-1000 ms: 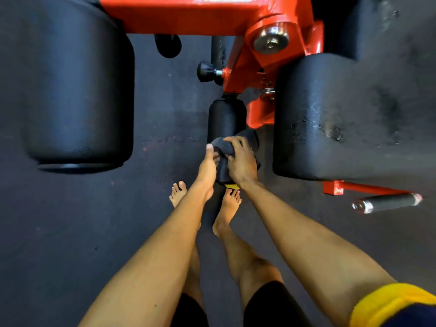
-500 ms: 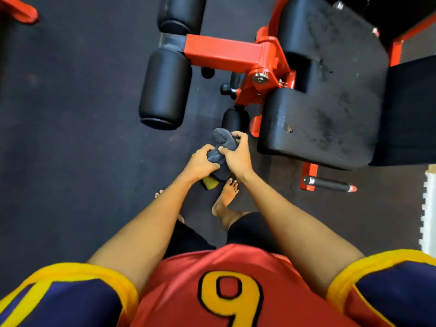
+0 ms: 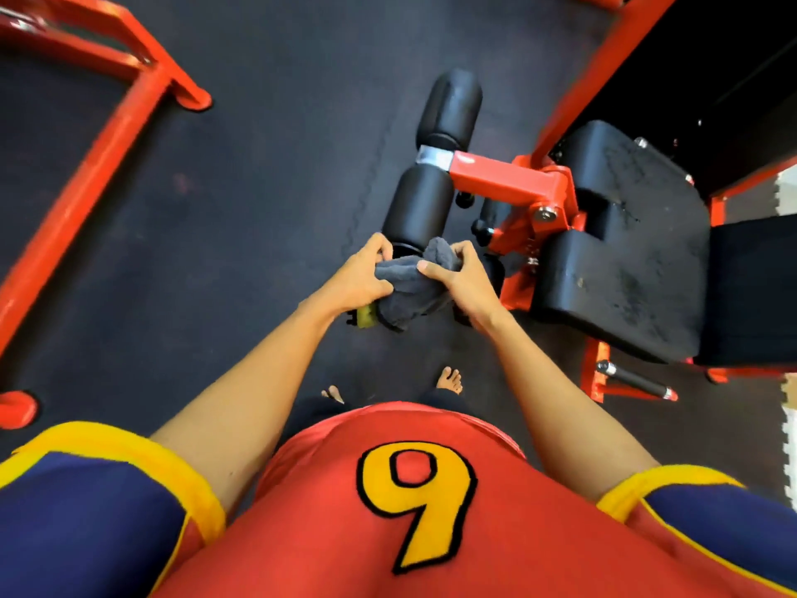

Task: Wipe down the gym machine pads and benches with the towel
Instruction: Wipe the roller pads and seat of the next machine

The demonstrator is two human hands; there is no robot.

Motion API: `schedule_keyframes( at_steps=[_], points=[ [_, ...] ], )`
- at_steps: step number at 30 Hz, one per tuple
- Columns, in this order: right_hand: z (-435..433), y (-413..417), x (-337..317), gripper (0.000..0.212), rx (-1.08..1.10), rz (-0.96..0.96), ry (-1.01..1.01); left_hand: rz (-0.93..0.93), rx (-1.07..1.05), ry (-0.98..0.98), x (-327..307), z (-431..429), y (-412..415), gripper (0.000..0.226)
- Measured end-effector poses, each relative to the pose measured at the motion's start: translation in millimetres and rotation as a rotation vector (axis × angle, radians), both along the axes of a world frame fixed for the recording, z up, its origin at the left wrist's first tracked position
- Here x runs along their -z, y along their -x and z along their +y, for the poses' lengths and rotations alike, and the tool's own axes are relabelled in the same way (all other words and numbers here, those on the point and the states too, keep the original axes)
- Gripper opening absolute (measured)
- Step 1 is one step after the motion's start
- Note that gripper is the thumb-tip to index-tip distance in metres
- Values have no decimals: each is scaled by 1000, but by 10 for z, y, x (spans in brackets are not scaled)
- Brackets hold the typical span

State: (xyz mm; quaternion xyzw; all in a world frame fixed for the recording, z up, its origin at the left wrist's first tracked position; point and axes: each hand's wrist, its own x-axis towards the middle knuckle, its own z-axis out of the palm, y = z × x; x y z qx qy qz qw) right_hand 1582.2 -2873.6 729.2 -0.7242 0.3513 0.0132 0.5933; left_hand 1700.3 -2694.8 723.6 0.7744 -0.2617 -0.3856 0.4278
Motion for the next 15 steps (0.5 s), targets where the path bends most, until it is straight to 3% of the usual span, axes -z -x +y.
schedule_keyframes(
  at_steps=[8, 15],
  points=[
    [552, -629, -444, 29, 133, -193, -77, -234, -113, 41, -411, 682, -670, 33],
    [566, -1299, -477, 30, 235, -133, -163, -222, -202, 58, -519, 805, -1262, 25]
  ],
)
